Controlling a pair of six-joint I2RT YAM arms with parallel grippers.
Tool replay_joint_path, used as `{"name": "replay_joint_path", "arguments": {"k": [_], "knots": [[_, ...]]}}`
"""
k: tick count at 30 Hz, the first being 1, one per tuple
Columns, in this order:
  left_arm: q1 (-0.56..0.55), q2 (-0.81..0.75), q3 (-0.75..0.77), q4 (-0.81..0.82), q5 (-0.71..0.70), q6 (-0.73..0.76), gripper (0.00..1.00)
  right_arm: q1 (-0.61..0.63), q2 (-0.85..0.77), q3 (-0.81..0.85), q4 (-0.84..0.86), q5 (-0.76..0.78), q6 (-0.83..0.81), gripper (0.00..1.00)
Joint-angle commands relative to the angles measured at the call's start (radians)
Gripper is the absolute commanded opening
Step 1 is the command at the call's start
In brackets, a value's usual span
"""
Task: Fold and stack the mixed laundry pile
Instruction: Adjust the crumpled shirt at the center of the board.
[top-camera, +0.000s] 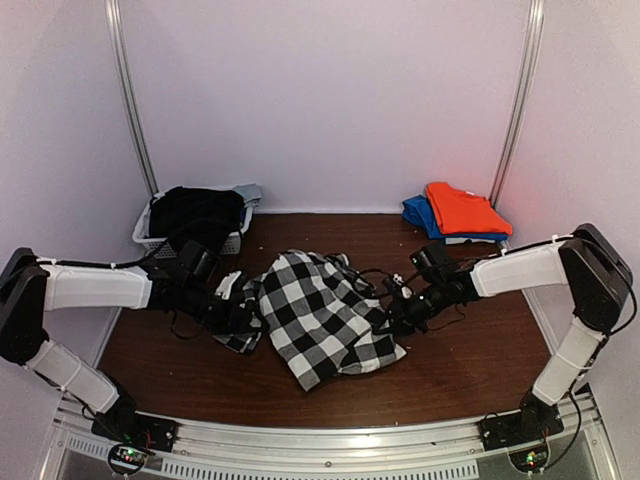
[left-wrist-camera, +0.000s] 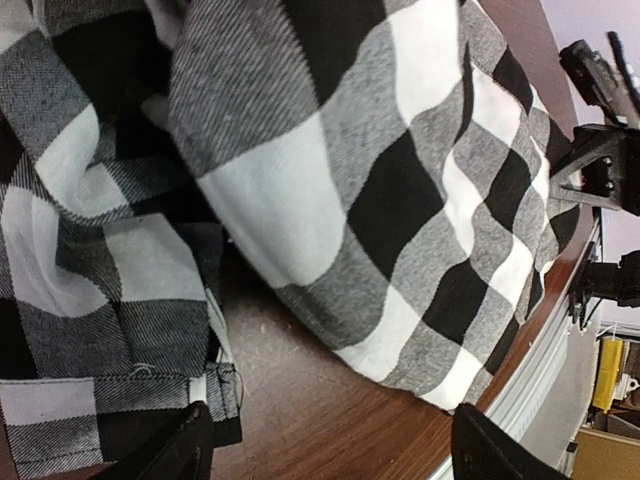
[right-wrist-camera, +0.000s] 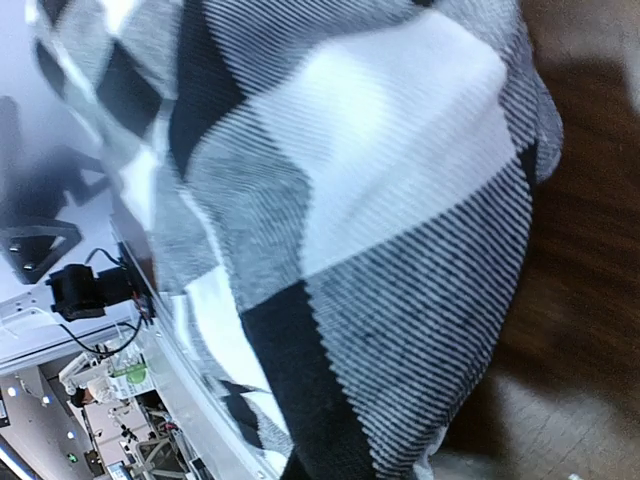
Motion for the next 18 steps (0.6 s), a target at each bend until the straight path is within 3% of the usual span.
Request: {"name": "replay_joint_path", "arguments": {"k": [1,6,9,14,18], "knots": [[-0.004,-0.07,0.0,0.073,-0.034,-0.049,0.85,0.016,-0.205,0.03,0.136,-0.028,0.144,0.0],[-0.002,-0.244,-0.02,0.011,-0.131,-0.084,0.96,0.069,-0.303,0.16,0.164,-0.011,0.257,0.0],[0.001,-0.326,-0.022,-0.041,-0.166,-0.084,0.98,0.135,-0.304,0.297,0.173,0.025,0.314,0.0],[0.02,-0.463,-0.03,-0.131,-0.198,-0.103,0.97,0.229,-0.205,0.586,0.207,0.086,0.362,0.0],[0.023,-0.533,-0.023,-0.177,-0.219,-0.117,0.98,0.217,-0.098,0.831,0.173,0.105,0.333,0.0]]}}
